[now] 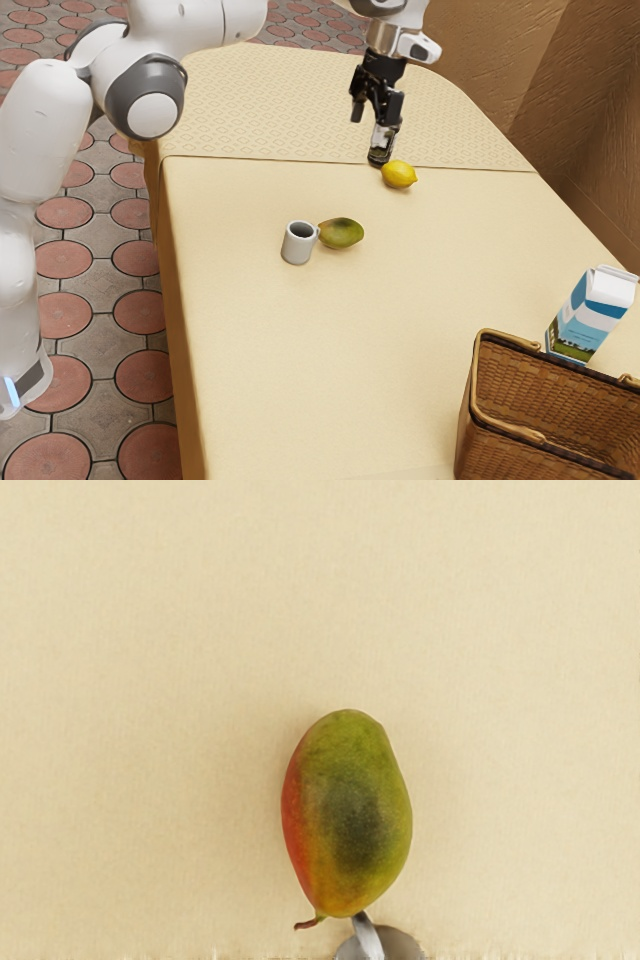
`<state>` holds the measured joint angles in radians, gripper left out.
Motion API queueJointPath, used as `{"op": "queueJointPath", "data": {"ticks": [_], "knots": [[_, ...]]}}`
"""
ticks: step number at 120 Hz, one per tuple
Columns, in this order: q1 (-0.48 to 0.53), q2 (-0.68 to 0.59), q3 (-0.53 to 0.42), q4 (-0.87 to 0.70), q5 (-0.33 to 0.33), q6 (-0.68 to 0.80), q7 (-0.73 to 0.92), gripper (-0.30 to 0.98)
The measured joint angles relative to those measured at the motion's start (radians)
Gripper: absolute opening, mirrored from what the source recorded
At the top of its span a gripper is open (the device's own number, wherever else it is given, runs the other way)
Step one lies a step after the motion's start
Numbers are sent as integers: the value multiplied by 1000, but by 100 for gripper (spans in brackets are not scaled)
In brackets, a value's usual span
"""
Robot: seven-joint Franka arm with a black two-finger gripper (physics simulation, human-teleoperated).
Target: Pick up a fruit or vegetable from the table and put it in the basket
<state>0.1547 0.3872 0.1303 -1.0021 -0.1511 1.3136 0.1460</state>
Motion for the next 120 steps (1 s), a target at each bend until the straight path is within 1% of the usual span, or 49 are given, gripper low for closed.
{"op": "queueJointPath", "data": {"ticks": [25,35,42,50,56,65,73,81,89,91,97,101,107,111,120], "knots": [[-2,-3,2,4,-5,-22,37,69],[-2,-88,5,15,-11,-33,38,69],[-9,-117,-2,17,-23,-38,37,69],[-59,-135,-36,17,-42,-42,25,69],[-113,-136,-50,17,-35,-36,11,68],[-147,-122,-56,12,-25,-18,-3,68],[-214,-115,-56,1,-5,-13,-6,68],[-258,-97,-58,-4,59,-12,6,68],[-266,-42,-55,-4,98,53,68,68],[-263,-27,-53,-4,122,77,84,68],[-291,9,-52,-7,265,126,122,68],[-291,21,-51,-8,333,144,141,68],[-263,24,-48,-10,365,158,170,69],[-270,25,-49,-11,386,152,190,69],[-310,38,-52,-17,478,145,229,68]]}}
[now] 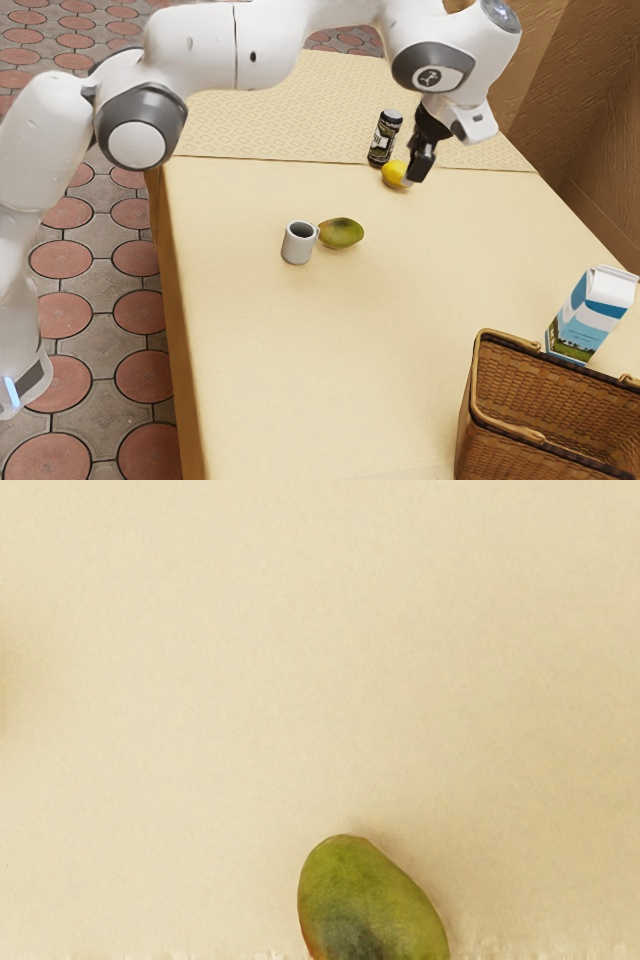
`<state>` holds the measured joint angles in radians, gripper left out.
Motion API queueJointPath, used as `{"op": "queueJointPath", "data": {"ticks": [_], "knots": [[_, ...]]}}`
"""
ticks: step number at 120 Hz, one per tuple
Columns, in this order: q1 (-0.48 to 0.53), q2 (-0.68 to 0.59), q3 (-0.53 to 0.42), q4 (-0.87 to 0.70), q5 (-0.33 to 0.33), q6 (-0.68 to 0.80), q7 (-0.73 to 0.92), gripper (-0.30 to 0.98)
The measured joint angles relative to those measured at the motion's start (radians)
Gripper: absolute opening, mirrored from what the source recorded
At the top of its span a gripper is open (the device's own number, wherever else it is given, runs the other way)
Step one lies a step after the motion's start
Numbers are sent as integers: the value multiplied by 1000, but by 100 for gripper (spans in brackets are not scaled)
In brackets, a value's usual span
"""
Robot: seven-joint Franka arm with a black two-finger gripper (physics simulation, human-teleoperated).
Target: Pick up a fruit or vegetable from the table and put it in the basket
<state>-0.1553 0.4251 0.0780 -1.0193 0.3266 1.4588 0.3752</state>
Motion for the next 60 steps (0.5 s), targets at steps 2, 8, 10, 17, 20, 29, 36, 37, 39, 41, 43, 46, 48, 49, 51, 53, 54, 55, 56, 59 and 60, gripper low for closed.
{"op": "queueJointPath", "data": {"ticks": [2,8,10,17,20,29,36,37,39,41,43,46,48,49,51,53,54,55,56,59,60], "knots": [[-2,6,-5,-7,15,24,19,68],[70,39,-52,-46,2,136,89,68],[129,59,-102,-54,-10,175,114,68],[305,117,-244,-68,-43,298,192,68],[348,132,-271,-69,-47,350,222,68],[430,161,-312,-65,-31,507,306,68],[459,168,-343,-66,27,615,368,69],[463,169,-347,-67,34,628,376,69],[473,171,-354,-69,45,653,392,69],[484,183,-359,-69,56,676,408,69],[499,200,-364,-67,65,698,423,69],[522,224,-369,-65,78,729,446,69],[536,237,-372,-62,86,748,461,69],[542,242,-373,-61,90,757,468,69],[554,251,-375,-57,99,776,482,69],[562,258,-378,-54,109,793,496,69],[565,261,-379,-52,114,802,503,69],[567,263,-380,-51,119,810,509,69],[570,265,-382,-50,124,817,516,69],[575,269,-393,-48,136,838,535,69],[575,270,-396,-47,139,845,541,69]]}}
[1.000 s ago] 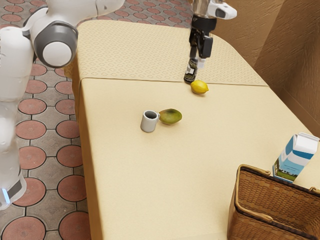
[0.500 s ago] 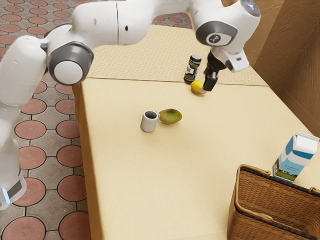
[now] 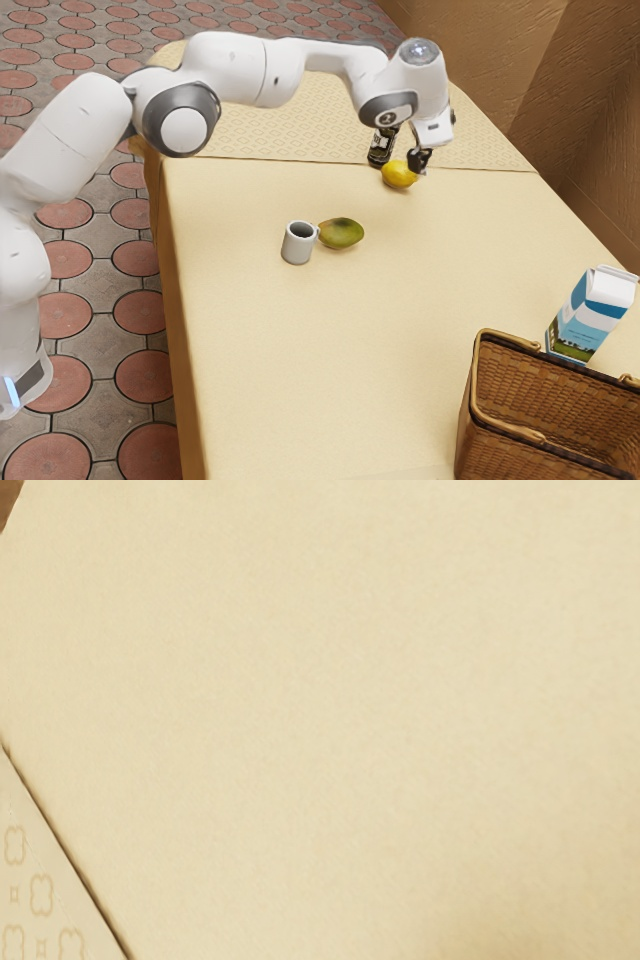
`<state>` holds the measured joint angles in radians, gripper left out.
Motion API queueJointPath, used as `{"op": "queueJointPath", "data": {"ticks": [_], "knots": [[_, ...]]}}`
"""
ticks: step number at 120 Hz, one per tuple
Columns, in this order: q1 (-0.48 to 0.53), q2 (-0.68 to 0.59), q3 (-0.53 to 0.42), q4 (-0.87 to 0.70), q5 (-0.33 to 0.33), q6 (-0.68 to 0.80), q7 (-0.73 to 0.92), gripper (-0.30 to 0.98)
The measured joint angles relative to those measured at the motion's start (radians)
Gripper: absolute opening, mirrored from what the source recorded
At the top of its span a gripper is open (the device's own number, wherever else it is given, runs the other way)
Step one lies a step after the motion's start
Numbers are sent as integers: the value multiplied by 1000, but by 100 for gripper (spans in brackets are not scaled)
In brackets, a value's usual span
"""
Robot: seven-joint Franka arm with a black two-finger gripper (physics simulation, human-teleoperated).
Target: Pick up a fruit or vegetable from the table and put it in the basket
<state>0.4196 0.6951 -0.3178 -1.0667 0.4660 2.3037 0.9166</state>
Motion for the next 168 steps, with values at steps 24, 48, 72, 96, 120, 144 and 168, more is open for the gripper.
{"op": "queueJointPath", "data": {"ticks": [24,48,72,96,120,144,168], "knots": [[-42,5,-19,1,40,93,126,69],[-46,4,-20,0,44,127,216,69],[-46,-1,-43,0,37,135,280,69],[-29,5,-12,29,-103,2,273,69],[54,82,6,102,-142,-145,156,69],[73,160,6,178,-146,-181,60,69],[82,160,13,178,-144,-147,8,69]]}}
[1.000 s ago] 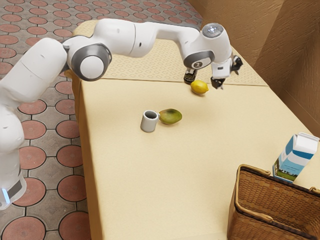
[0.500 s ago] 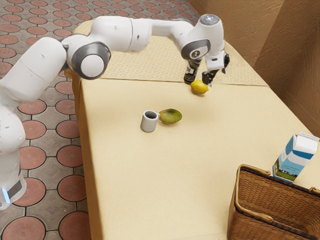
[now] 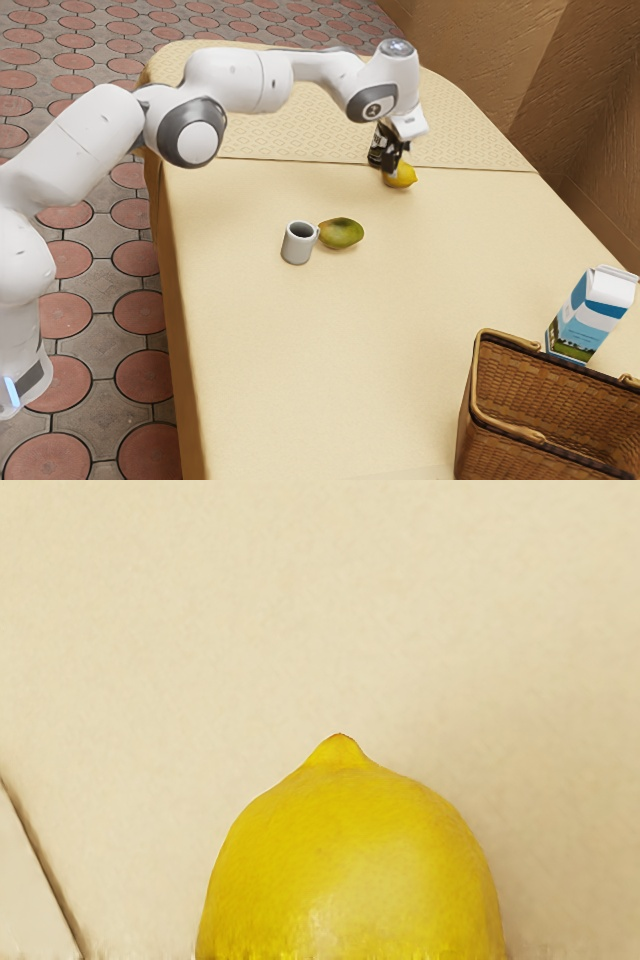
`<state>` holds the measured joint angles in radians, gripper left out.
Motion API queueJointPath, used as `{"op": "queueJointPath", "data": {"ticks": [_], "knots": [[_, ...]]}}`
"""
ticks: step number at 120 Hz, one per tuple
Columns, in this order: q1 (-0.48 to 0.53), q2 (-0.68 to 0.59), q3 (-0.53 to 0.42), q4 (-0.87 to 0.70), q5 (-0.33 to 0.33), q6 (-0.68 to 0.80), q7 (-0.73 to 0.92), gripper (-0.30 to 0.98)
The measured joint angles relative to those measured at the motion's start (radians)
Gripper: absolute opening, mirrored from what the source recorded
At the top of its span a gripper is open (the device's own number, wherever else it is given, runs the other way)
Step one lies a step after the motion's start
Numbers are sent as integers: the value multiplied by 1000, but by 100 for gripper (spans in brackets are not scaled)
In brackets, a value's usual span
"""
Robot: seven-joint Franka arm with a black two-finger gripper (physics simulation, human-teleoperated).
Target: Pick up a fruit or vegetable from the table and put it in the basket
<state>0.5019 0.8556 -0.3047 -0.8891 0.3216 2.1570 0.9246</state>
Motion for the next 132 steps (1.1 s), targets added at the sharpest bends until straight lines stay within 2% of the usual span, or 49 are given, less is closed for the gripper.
{"op": "queueJointPath", "data": {"ticks": [20,37,71,132], "knots": [[-24,-10,-17,0,-33,-37,-43,69],[-20,-6,-10,-1,-34,-31,-64,69],[-12,1,2,-41,10,68,-33,68],[2,43,-6,-43,10,161,38,67]]}}
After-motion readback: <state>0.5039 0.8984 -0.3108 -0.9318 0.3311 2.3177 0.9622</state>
